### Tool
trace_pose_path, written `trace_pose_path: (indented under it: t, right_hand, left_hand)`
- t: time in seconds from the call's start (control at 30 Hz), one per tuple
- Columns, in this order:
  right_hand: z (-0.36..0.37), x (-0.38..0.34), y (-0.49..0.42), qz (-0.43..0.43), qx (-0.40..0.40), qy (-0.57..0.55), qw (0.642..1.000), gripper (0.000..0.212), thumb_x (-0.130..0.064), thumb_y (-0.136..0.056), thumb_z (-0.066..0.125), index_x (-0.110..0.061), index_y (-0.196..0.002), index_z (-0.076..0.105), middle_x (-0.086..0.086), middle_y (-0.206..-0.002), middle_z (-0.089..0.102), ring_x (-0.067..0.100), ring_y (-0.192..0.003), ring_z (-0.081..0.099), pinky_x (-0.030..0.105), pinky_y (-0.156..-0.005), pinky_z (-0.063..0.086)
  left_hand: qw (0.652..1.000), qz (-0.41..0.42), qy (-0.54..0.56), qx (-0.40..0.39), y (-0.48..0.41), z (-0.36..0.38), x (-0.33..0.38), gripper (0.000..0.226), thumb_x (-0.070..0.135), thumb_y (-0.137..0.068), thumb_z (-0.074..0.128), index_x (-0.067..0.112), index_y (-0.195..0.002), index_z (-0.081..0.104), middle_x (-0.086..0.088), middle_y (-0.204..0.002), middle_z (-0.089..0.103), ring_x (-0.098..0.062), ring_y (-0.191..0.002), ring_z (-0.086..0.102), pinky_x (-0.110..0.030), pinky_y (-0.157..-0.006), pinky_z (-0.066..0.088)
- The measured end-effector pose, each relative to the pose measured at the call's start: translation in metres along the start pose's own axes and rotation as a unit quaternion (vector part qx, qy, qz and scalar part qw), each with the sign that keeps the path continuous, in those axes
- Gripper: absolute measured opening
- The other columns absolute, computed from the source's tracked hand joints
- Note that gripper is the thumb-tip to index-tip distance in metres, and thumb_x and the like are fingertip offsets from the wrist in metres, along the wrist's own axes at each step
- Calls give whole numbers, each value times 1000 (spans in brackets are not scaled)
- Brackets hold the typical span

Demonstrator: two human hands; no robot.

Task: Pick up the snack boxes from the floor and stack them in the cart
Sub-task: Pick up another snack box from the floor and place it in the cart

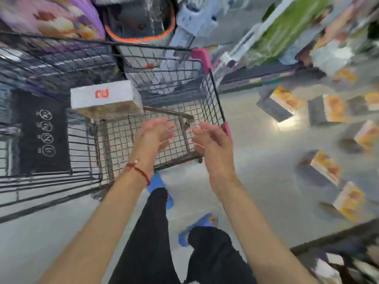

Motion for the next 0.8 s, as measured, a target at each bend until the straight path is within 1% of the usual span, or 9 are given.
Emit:
trace_pose_path:
  t: [0.03,0.07,0.1,0.2,0.23,0.3,0.43,0.63,0.8]
  right_hand:
    - [-21,-7,10,-2,9,-19,1000,20,-5,-92,71,-24,-97,75,5,-124,71,26,-122,64,29,-91,57]
    - [-46,-16,24,-3,18,-38,999,20,-4,-93,70,-22,-98,75,7,-132,68,24,-120,65,29,-92,56]
    - [-62,-23,33,-5,20,-52,998,19,-3,-94,69,-20,-100,74,5,-129,70,21,-113,67,32,-96,54]
    - [-128,-45,66,-20,53,-69,996,15,-10,-93,71,-24,-99,72,-3,-93,74,15,-90,68,34,-93,52]
    - [-152,-49,74,-19,69,-77,994,16,-9,-95,70,-23,-101,71,-2,-93,74,15,-88,68,34,-92,52]
    - [-198,-55,90,-13,101,-91,991,19,-6,-98,64,-20,-108,71,0,-97,73,16,-90,68,33,-91,52]
    - [-280,-63,108,4,170,-121,978,22,-6,-99,61,-17,-115,71,-3,-99,74,15,-95,70,33,-95,55]
    - [-380,-72,112,13,263,-184,947,23,-9,-99,61,-16,-119,69,-1,-104,75,12,-94,70,31,-94,55]
    - [-453,-83,103,15,347,-228,910,19,-10,-101,60,-20,-115,69,1,-106,76,13,-92,70,28,-90,55]
  left_hand:
    - [1000,2,-10,-19,17,19,-3,22,14,-92,66,16,-113,69,-2,-108,76,-17,-91,72,-34,-89,54]
    - [999,6,-24,-40,37,42,-6,25,16,-91,68,17,-116,69,0,-105,77,-16,-91,72,-34,-89,54]
    - [998,8,-33,-55,50,57,-8,27,16,-90,70,17,-116,69,2,-102,77,-15,-90,72,-34,-90,54]
    - [992,9,-64,-110,95,114,-18,23,16,-90,68,19,-113,69,3,-101,77,-16,-95,74,-36,-94,53]
    - [989,8,-72,-125,109,133,-20,23,17,-90,67,17,-114,69,0,-105,77,-19,-100,73,-38,-96,52]
    - [986,9,-76,-149,134,170,-25,29,17,-92,65,12,-121,67,-4,-111,76,-21,-100,72,-40,-99,51]
    - [971,13,-111,-213,172,247,-32,30,19,-97,56,12,-126,63,-3,-116,74,-19,-100,72,-35,-94,53]
    - [945,13,-184,-271,186,358,-45,27,20,-98,53,15,-122,66,1,-111,76,-17,-102,72,-32,-91,53]
    - [908,-8,-249,-338,195,453,-66,22,20,-98,52,19,-114,68,3,-107,77,-18,-100,71,-32,-88,52]
Point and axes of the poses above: each hand's wrist, its own y-axis away from the middle knuckle, its own z-axis out of the palm, x = y × z, the point moved 7 cm from there along -y, towards the middle knuckle
